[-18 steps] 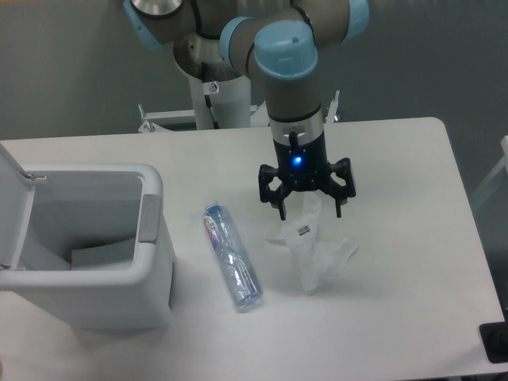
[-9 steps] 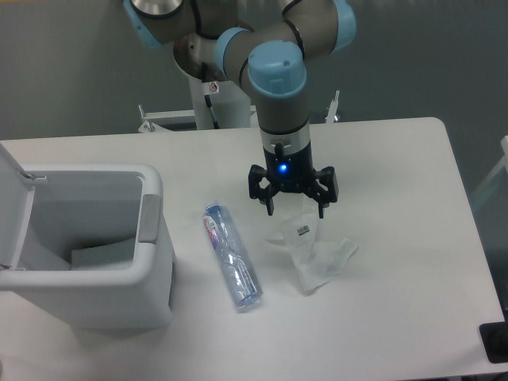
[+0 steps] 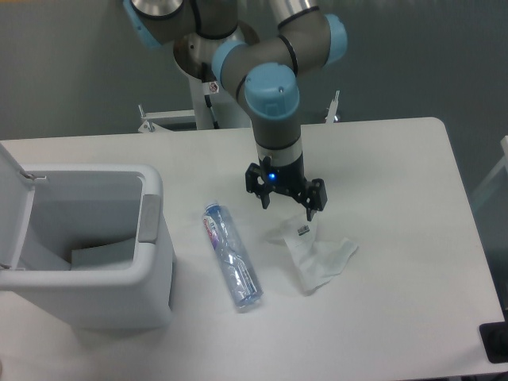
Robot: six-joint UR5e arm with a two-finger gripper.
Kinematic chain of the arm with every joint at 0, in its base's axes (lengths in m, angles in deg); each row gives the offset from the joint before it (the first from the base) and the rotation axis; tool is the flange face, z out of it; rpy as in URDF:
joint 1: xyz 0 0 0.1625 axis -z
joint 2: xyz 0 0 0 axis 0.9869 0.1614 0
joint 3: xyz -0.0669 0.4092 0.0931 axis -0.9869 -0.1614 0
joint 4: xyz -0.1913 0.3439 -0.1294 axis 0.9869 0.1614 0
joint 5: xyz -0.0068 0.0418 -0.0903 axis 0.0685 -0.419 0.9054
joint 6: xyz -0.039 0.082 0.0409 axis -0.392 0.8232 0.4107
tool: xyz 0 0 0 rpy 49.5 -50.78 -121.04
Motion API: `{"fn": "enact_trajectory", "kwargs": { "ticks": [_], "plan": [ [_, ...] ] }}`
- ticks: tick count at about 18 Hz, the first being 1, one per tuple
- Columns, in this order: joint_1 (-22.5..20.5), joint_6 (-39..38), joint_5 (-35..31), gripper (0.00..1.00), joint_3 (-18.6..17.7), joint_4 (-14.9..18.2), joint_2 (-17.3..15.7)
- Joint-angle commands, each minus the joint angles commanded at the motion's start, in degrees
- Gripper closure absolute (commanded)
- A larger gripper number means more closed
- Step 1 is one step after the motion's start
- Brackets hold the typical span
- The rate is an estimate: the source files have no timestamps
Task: Place the trash in the trash can
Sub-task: 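Close the gripper on the white tissue, then lift the tissue and carry it over the open trash bin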
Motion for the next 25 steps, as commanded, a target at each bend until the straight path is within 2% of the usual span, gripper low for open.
{"fn": "enact_trajectory", "kwargs": {
  "ticks": [5, 6, 7, 8, 10, 11, 12, 16, 20, 22, 25],
  "plan": [
    [-0.61, 2.28, 0.00, 0.03, 1.06, -0.09, 1.41],
    [-0.88, 2.37, 0.00, 0.15, 1.23, -0.09, 1.68],
    [-0.88, 2.55, -0.09, 0.39, 1.32, -0.09, 1.68],
    [-0.88, 2.55, -0.09, 0.54, 1.32, 0.00, 1.68],
    [-0.88, 2.55, -0.09, 0.74, 1.67, 0.09, 1.68],
    [-0.88, 2.55, -0.17, 0.89, 1.67, 0.26, 1.59],
    [-0.97, 2.55, -0.18, 1.00, 1.76, 0.61, 1.59],
    [-2.02, 2.55, 0.17, 1.00, 2.03, 1.05, 1.15],
    [-2.37, 2.38, 0.26, 1.00, 3.78, 2.54, 0.98],
    [-2.81, 1.76, 0.96, 1.00, 5.62, 4.82, 0.02],
    [-5.08, 1.41, 7.18, 1.00, 10.88, 12.54, -3.67]
  ]
}}
